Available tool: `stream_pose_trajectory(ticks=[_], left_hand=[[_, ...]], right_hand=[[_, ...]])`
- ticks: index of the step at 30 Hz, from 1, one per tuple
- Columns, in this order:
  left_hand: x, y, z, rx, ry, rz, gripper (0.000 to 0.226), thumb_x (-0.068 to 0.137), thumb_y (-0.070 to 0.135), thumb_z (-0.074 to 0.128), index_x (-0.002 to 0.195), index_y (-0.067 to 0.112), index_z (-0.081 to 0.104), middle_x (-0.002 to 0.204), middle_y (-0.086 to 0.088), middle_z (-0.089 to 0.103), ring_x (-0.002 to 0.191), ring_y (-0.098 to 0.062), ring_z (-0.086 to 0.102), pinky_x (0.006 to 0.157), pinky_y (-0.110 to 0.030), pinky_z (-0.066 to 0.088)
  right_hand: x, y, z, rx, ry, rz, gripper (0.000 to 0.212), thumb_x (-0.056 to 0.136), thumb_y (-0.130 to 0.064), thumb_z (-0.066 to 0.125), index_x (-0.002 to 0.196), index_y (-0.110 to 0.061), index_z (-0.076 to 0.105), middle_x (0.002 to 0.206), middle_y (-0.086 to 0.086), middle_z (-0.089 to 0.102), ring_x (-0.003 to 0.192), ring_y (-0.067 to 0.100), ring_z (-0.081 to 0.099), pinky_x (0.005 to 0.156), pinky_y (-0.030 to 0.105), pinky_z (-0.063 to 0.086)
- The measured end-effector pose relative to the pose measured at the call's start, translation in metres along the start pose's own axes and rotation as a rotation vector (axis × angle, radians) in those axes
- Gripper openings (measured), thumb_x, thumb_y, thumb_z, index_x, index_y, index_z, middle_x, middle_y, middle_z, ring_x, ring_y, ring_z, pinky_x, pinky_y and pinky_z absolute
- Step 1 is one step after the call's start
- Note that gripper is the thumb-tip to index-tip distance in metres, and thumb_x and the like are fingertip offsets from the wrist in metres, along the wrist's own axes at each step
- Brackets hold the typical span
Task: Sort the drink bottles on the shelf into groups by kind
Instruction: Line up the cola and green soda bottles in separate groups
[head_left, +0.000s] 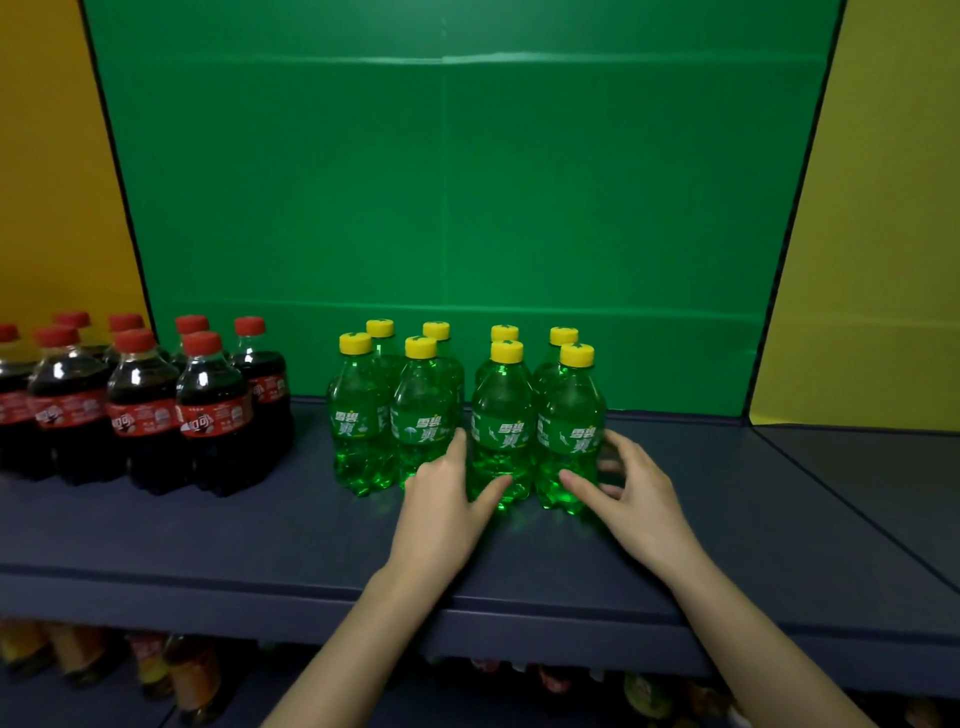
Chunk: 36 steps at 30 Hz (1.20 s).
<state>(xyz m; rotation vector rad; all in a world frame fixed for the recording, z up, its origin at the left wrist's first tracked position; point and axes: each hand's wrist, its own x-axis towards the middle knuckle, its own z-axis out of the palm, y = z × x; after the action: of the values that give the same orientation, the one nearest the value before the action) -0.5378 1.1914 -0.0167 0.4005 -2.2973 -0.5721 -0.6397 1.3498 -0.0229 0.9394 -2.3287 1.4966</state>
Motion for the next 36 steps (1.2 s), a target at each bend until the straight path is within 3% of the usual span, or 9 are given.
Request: stream_pose_trajectory(ticks=[4,7,9,12,14,17,20,22,36], left_hand=[[-0.014,-0.022,-0.025,0.015,0.277,0.139,0.038,0.077,0.036,0.072,0.108,0.016,0.061,0.098,0.003,0.069,0.090,-0.016,0.065,0.070,-0.032,0.053],[-0.006,-0.046,-0.050,0.026,0.397,0.124,0.062,0.067,0.036,0.079,0.114,0.007,0.052,0.110,-0.009,0.054,0.102,-0.022,0.049,0.078,-0.036,0.047],[0.010,-0.066,-0.062,-0.073,0.333,0.026,0.088,0.060,0.038,0.083,0.128,0.002,0.040,0.125,-0.016,0.044,0.117,-0.027,0.041,0.098,-0.036,0.037],[0.030,-0.086,-0.067,-0.359,0.015,-0.197,0.116,0.054,0.037,0.085,0.145,0.011,0.018,0.148,-0.009,0.028,0.135,-0.021,0.029,0.111,-0.033,0.024],[0.036,-0.090,-0.066,-0.581,-0.143,-0.291,0.110,0.055,0.030,0.085,0.144,0.017,0.023,0.140,-0.003,0.041,0.127,-0.017,0.039,0.104,-0.028,0.031],[0.046,-0.097,-0.060,-0.714,-0.216,-0.294,0.091,0.053,0.021,0.085,0.130,0.022,0.037,0.115,0.008,0.054,0.110,-0.012,0.051,0.089,-0.022,0.037],[0.055,-0.105,-0.056,-0.773,-0.261,-0.282,0.096,0.044,0.022,0.086,0.129,0.023,0.040,0.120,0.004,0.058,0.110,-0.014,0.055,0.088,-0.022,0.042],[0.056,-0.106,-0.054,-0.793,-0.279,-0.261,0.100,0.038,0.023,0.093,0.125,0.023,0.043,0.118,0.003,0.060,0.109,-0.013,0.058,0.084,-0.021,0.045],[0.052,-0.101,-0.049,-0.721,-0.219,-0.249,0.087,0.047,0.022,0.089,0.123,0.023,0.047,0.115,0.006,0.061,0.106,-0.010,0.058,0.097,-0.030,0.044]], right_hand=[[0.003,0.001,-0.011,0.054,-0.019,0.021,0.067,0.079,-0.029,0.068,0.137,-0.014,0.038,0.134,-0.001,0.043,0.119,0.010,0.045,0.091,0.021,0.041],[0.006,0.001,-0.017,0.196,-0.123,0.108,0.083,0.075,-0.035,0.066,0.145,-0.021,0.024,0.149,-0.002,0.029,0.131,0.014,0.038,0.100,0.023,0.034],[0.011,0.000,-0.017,0.276,-0.194,0.180,0.093,0.072,-0.035,0.069,0.148,-0.023,0.016,0.152,-0.003,0.023,0.136,0.016,0.031,0.103,0.024,0.031],[0.015,-0.005,-0.012,0.360,-0.242,0.208,0.111,0.060,-0.038,0.075,0.148,-0.024,0.009,0.155,-0.006,0.017,0.139,0.009,0.023,0.111,0.026,0.024],[0.015,-0.010,-0.006,0.371,-0.255,0.205,0.111,0.058,-0.036,0.077,0.148,-0.026,0.012,0.151,-0.010,0.022,0.136,0.005,0.027,0.112,0.026,0.022],[0.014,-0.017,0.001,0.363,-0.210,0.189,0.091,0.063,-0.029,0.076,0.138,-0.033,0.025,0.133,-0.019,0.042,0.118,-0.004,0.043,0.107,0.022,0.027],[0.015,-0.019,0.007,0.338,-0.159,0.213,0.102,0.055,-0.037,0.079,0.142,-0.029,0.026,0.132,-0.014,0.044,0.122,0.007,0.042,0.108,0.028,0.028],[0.016,-0.023,0.010,0.344,-0.143,0.210,0.096,0.060,-0.032,0.079,0.141,-0.027,0.027,0.126,-0.014,0.047,0.118,0.008,0.045,0.102,0.025,0.031],[0.013,-0.028,0.021,0.273,-0.108,0.212,0.113,0.051,-0.056,0.075,0.145,-0.028,0.019,0.144,-0.005,0.040,0.131,0.014,0.039,0.113,0.041,0.029]])
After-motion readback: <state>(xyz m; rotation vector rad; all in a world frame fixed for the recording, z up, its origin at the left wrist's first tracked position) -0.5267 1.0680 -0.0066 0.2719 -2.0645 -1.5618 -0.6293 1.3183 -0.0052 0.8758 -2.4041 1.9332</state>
